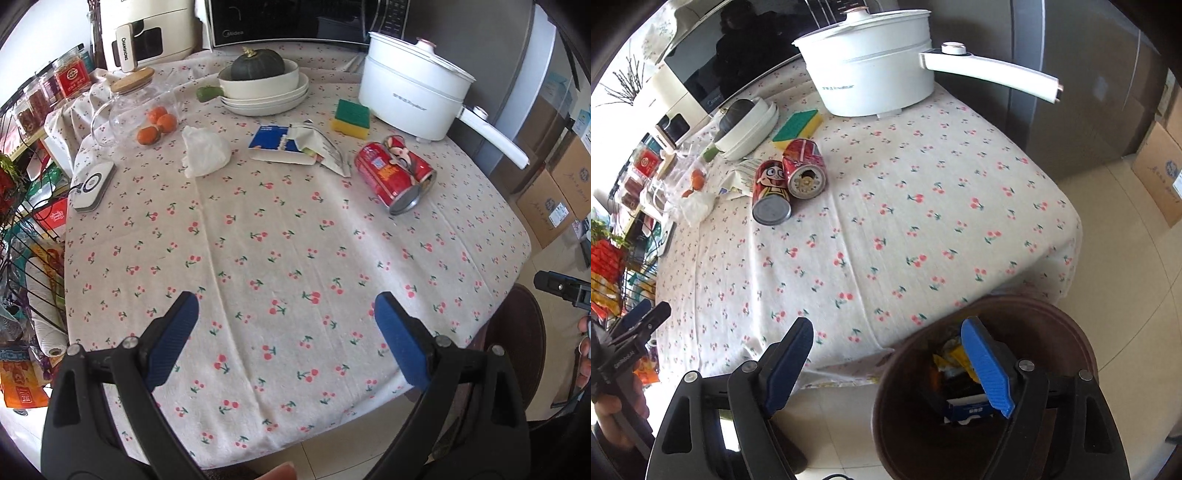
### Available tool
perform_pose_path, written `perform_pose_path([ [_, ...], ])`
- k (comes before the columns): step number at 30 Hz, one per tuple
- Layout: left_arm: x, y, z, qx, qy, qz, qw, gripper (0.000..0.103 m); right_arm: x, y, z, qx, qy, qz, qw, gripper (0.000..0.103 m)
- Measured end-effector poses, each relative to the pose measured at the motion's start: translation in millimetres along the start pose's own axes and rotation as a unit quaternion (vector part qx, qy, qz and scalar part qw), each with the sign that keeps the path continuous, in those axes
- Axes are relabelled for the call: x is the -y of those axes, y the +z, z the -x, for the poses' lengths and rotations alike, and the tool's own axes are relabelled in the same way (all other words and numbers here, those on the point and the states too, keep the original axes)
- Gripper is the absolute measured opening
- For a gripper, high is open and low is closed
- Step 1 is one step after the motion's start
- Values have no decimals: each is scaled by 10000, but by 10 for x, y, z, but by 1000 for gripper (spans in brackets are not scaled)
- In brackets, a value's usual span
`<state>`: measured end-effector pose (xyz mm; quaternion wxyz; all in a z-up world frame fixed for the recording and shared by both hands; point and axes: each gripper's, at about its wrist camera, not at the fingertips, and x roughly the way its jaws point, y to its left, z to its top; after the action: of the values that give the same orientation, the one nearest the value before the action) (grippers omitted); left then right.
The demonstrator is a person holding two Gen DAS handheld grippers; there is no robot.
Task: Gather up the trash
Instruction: 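Grasp the white tissue with the left tool while the right tool grasps the green sponge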
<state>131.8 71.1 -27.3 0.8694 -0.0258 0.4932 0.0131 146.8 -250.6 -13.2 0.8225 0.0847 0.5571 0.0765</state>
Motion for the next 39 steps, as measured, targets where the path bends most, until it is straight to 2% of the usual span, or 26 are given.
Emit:
perform_pose_path([
  [5,-241,313,-303,-20,280,123,9995,96,-290,363,-229,-105,57,207,9997,84],
  [11,-686,646,-700,6,375,735,9966,96,-689,732,-430,-61,208,523,9984,84],
  [16,-1063,835,-914,145,352,1164,9925,96,-1015,958,-641,-108,285,777,9965,84],
  [21,-1210,987,-1099,419,49,1376,9896,94,-1316,1161,-810,-107,259,1022,9944,84],
  [23,-1235,1033,-1185,511,-152,1425,9884,89,-1403,1227,-863,-110,245,1097,9936,84],
  [26,-1210,1085,-1290,588,-458,1489,9860,75,-1511,1352,-948,-88,152,1172,9930,84],
  [29,-1159,1134,-1386,549,-638,1450,9858,52,-1573,1497,-1049,-102,34,1145,9934,84],
  [31,-1119,1160,-1432,474,-646,1381,9872,28,-1612,1603,-1125,-131,-10,1086,9940,84],
  [34,-1104,1179,-1435,463,-641,1351,9877,9,-1696,1766,-1266,-206,-18,956,9952,84],
  [39,-1098,1171,-1418,395,-688,1405,9869,3,-1806,2016,-1554,-335,-46,668,9972,84],
])
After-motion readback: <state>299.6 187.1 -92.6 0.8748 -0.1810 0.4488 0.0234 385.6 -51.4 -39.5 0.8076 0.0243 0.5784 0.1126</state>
